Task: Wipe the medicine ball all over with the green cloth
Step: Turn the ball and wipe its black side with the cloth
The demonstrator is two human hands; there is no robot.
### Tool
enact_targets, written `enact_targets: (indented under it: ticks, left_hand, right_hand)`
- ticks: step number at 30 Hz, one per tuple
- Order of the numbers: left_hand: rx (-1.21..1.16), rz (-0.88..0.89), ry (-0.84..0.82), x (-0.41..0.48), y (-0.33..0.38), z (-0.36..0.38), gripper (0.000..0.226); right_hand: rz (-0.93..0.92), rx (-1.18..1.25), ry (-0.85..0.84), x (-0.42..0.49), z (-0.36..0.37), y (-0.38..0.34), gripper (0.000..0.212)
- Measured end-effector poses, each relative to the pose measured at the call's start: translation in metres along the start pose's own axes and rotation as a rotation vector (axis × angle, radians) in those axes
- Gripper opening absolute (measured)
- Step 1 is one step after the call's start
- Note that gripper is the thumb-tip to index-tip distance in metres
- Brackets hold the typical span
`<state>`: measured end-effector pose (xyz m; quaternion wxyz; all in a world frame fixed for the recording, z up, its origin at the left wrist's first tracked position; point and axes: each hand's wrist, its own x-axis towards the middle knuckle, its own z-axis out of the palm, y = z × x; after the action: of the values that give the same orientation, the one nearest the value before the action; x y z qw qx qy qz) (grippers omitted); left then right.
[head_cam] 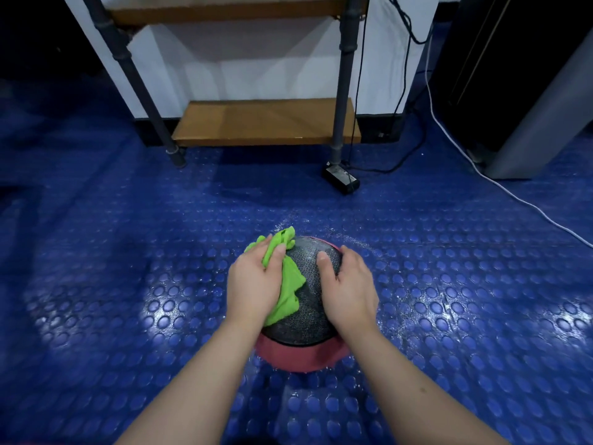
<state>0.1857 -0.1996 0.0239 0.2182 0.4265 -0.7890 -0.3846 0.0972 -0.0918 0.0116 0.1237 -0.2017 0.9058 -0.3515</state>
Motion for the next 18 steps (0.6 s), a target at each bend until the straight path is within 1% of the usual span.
enact_targets:
  ticks: [2,4,5,6,7,8,9,12,13,14,15,18]
  left_hand:
    - [-0.052,-0.176,-0.033,0.02,-0.001,0.0,0.032]
    - [-0.125,-0.304,-0.075,0.038,-0.005,-0.006,0.038]
    - [-0.149,-0.339,-0.101,0.043,-0.007,-0.009,0.039]
    - [-0.158,-0.334,-0.13,0.043,-0.007,-0.012,0.038]
    - [-0.153,-0.282,-0.159,0.039,-0.005,-0.014,0.036]
    - [-0.119,-0.179,-0.19,0.032,-0.002,-0.013,0.034]
    - [-0.057,-0.041,-0.216,0.021,0.001,-0.011,0.034]
    - [0.098,0.464,-0.279,-0.01,0.01,-0.002,0.048]
    - [0.132,0.562,-0.301,-0.009,0.008,0.0,0.05]
    - [0.15,0.605,-0.318,-0.004,0.006,0.0,0.051]
    - [0.161,0.604,-0.333,0.003,0.004,-0.001,0.05]
    - [0.158,0.454,-0.334,0.024,0.009,-0.005,0.038]
  right_hand:
    - [0.016,0.001,-0.002,0.002,0.0,0.0,0.062]
    - [0.021,-0.006,-0.002,0.001,0.0,-0.001,0.06]
    - [0.02,-0.005,0.002,0.0,0.0,0.0,0.059]
    - [0.019,-0.002,0.006,-0.002,-0.001,0.0,0.059]
    - [0.024,0.004,0.008,-0.003,-0.001,0.002,0.059]
    - [0.035,0.009,0.009,-0.003,-0.002,0.003,0.058]
    - [0.048,0.013,0.007,-0.003,-0.003,0.004,0.057]
    - [0.067,0.031,-0.006,-0.002,-0.003,0.006,0.055]
    - [0.065,0.045,-0.004,-0.001,-0.003,0.006,0.057]
    - [0.065,0.054,-0.001,-0.001,-0.002,0.006,0.058]
    - [0.07,0.055,0.001,0.0,-0.002,0.005,0.057]
    - [0.079,0.014,0.001,0.009,0.001,0.0,0.054]
